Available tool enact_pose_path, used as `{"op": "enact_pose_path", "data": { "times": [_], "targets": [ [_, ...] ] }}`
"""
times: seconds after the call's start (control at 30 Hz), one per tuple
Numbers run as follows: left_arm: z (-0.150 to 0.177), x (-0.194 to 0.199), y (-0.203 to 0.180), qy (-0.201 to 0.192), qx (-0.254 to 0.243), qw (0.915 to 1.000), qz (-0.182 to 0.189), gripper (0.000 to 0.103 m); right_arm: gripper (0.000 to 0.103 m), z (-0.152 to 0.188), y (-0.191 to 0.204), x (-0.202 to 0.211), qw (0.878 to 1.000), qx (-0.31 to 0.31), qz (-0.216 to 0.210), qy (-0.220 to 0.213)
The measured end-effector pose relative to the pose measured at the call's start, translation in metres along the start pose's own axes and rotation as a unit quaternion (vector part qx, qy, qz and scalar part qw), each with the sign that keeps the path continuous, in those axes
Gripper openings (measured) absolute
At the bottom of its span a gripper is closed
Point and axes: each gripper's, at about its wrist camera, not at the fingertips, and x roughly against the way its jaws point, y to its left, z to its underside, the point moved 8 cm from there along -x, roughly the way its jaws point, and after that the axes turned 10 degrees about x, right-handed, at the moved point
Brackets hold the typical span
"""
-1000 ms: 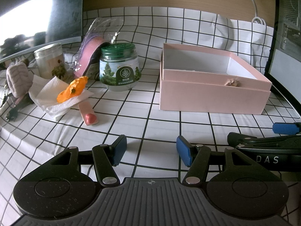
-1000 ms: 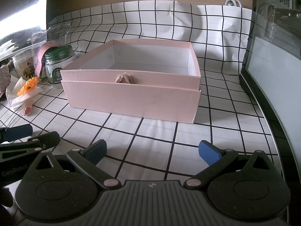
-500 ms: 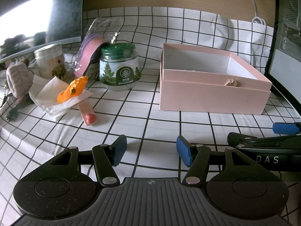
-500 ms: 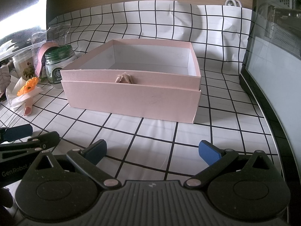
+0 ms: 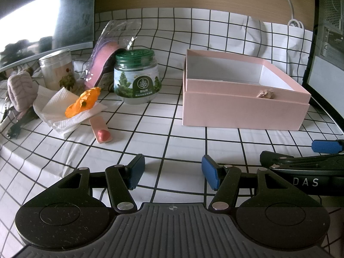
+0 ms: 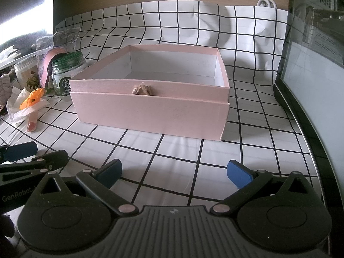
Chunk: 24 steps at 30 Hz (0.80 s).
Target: Organize soft objects
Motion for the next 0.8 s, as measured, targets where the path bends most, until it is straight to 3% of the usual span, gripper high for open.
{"op": "enact_pose_path", "data": {
  "times": [0.8],
  "targets": [
    [0.0001,-0.0002,0.0037,0.0,-0.003,1.0,-0.004,0.066,0.103,0.0001,0.0,0.0,1.0,0.0,0.0,0.0]
  ]
}}
